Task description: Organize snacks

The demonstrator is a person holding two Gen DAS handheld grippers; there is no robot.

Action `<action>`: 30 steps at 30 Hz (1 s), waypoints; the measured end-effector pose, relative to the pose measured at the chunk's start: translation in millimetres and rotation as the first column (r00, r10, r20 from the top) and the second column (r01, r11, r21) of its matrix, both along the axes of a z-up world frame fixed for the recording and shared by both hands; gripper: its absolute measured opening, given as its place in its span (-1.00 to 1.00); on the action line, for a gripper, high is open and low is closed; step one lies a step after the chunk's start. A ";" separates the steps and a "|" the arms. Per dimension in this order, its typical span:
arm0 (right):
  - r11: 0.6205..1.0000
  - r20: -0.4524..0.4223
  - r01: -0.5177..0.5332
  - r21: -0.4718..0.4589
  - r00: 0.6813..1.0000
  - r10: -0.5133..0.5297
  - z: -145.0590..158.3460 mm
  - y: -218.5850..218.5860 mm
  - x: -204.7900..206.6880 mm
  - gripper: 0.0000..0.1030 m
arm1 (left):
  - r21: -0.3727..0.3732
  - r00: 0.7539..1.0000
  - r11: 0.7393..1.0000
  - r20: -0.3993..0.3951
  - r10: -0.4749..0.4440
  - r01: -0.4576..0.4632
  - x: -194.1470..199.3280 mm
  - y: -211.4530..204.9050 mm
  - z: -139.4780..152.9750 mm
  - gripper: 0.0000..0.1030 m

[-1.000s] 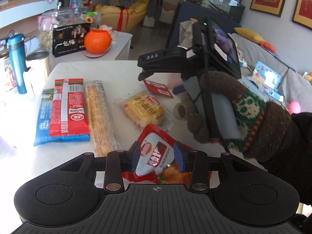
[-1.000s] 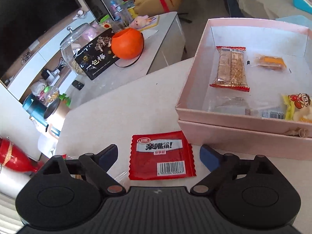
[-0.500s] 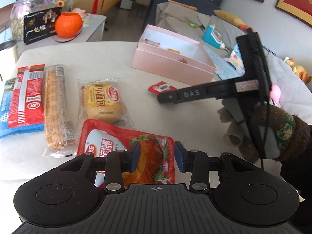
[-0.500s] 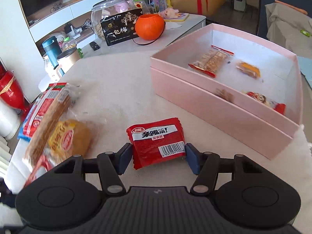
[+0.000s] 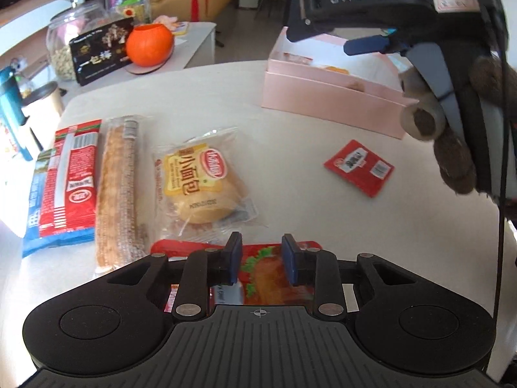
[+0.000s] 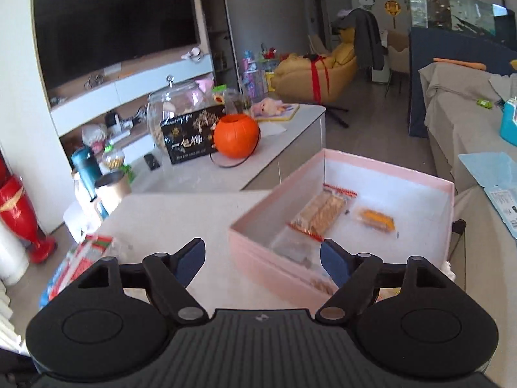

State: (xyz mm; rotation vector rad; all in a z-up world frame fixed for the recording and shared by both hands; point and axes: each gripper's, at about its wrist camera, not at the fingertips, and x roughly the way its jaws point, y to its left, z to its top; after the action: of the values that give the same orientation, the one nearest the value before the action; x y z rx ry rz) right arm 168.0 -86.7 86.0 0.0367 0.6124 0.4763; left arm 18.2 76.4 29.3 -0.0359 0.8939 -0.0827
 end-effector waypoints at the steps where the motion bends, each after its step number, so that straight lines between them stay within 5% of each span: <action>1: 1.000 -0.013 0.007 0.021 1.000 -0.007 -0.4 8.2 13.8 0.54 | 0.010 1.000 1.000 -0.005 0.013 -0.013 2.1 1.6 0.4 -0.38; 7: 0.992 -0.223 -0.099 0.077 0.968 0.114 -28.2 61.5 66.3 0.47 | 0.030 0.999 0.999 -0.015 0.038 -0.038 -0.2 6.8 1.7 -0.38; 14: 0.945 -0.176 -0.328 0.004 0.930 0.324 -29.3 71.0 20.4 0.46 | 0.023 0.999 0.999 -0.013 0.030 -0.030 3.4 6.6 -1.2 -0.38; 23: 0.953 -0.029 -0.249 -0.174 0.968 0.248 -11.4 8.6 -41.0 0.58 | -0.059 1.000 0.998 0.026 -0.003 0.005 -1.2 16.2 6.6 -0.36; 30: 0.945 -0.105 -0.233 -0.228 0.971 0.214 -38.9 -15.2 -61.4 0.62 | -0.063 0.999 0.997 0.005 -0.054 0.054 -31.5 24.3 18.2 -0.36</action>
State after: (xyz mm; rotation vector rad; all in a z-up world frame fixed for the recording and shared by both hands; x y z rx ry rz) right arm 106.6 -102.0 47.1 -0.2472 0.7530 0.6200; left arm -13.2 100.7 47.4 -0.0705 0.8885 -0.1615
